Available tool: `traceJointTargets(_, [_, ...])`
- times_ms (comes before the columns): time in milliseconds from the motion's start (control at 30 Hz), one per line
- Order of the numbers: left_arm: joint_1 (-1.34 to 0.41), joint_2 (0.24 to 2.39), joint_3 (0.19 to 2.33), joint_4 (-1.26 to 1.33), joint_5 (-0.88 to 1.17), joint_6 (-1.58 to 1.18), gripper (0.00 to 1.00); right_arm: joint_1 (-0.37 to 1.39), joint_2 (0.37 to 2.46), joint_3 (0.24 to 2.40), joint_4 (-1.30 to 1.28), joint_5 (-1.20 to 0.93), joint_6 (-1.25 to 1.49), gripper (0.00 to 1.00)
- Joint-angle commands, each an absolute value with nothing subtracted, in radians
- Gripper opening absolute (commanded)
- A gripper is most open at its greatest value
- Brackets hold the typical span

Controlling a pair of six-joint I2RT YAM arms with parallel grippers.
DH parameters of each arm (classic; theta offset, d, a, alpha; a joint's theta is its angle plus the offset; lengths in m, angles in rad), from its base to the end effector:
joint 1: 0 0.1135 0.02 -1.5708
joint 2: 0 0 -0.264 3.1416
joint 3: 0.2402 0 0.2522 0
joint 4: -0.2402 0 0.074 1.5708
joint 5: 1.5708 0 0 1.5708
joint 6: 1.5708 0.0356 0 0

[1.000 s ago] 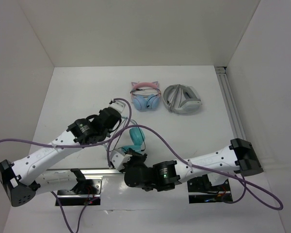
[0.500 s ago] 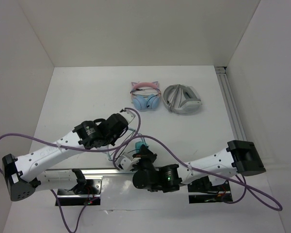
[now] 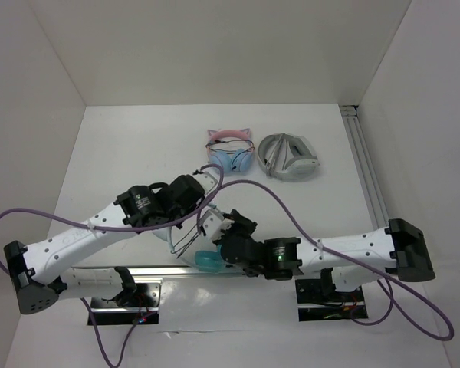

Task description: Wrap the headphones

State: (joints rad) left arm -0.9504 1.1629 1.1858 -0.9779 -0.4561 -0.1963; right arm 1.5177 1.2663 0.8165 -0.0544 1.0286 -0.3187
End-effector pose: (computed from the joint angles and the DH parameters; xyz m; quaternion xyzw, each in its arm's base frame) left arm 0.1407 -0.1699 0.3349 0.2781 0.8883 0.0209 0.3649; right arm 0.0447 0.2664 0.2683 -0.4438 0.6540 -0.1000 0.6044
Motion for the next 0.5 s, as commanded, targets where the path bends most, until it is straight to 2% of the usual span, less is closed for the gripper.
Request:
traceJointTargets(0, [-0.956,1.175,1.227,-0.999,-0.439,-0.164,0.00,1.431,1.207,0.894,-0.139,0.859,-0.259,0.31])
traceJointTargets(167, [-0.956,1.221,1.227,-0.999,-0.471,-0.164,0.00,1.313,1.219,0.937,-0.210,0.666,-0.236,0.36])
traceJointTargets(400, [-0.946,1.221,1.255,-0.999,-0.466,-0.173,0.00,1.217,1.247,0.905,-0.199,0.586,-0.218,0.43])
traceJointTargets(467, [-0.925,1.194,1.255,-0.999,-0.433,-0.173,0.00,1.195,1.247,0.905,-0.190,0.551,-0.209,0.52])
